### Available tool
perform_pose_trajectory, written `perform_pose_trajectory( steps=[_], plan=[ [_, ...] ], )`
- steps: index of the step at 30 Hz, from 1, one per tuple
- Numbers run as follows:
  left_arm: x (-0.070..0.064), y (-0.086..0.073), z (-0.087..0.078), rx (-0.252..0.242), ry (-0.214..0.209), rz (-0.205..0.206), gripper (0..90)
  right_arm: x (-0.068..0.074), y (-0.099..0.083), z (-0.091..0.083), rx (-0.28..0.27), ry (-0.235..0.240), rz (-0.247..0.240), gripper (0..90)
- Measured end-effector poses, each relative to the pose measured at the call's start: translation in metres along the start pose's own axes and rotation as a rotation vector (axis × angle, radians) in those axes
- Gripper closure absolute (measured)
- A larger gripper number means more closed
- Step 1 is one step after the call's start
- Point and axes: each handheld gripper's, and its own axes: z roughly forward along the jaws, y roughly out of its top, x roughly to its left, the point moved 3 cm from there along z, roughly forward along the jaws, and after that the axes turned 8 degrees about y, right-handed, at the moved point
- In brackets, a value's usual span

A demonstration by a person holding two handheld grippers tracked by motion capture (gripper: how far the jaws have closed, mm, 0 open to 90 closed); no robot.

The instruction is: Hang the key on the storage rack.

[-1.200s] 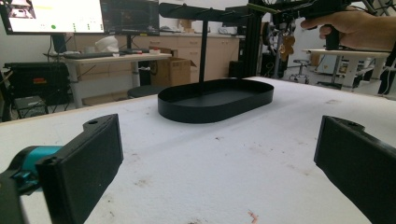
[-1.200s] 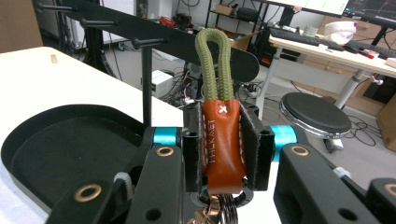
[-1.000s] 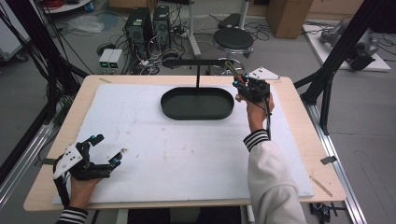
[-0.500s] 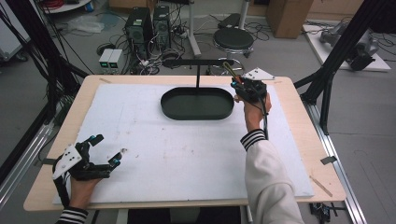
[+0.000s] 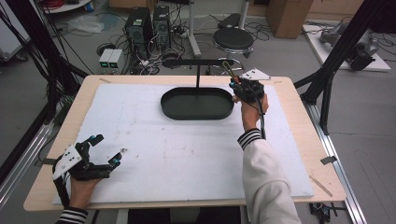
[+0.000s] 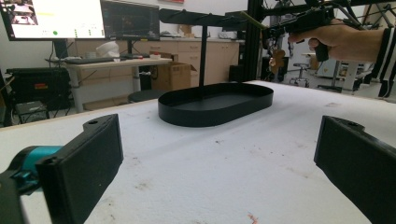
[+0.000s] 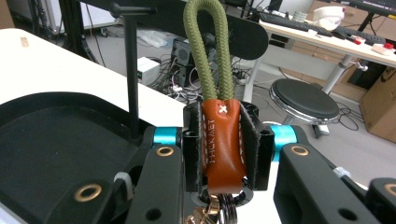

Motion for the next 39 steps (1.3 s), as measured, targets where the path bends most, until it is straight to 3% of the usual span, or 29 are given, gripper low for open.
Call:
perform_pose_trajectory(
  steps=[20, 39],
  plan=[
    [0.0, 0.0, 0.0, -0.001, 0.001, -0.001, 1.7, -0.004, -0.012, 0.018, 0.014, -0.032, 0.064, 72.8],
    [0.0, 0.0, 0.0, -0.003, 0.001, 0.003, 1.7, -0.003, -0.022, 0.041, 0.031, 0.011, 0.112, 72.8]
  ],
)
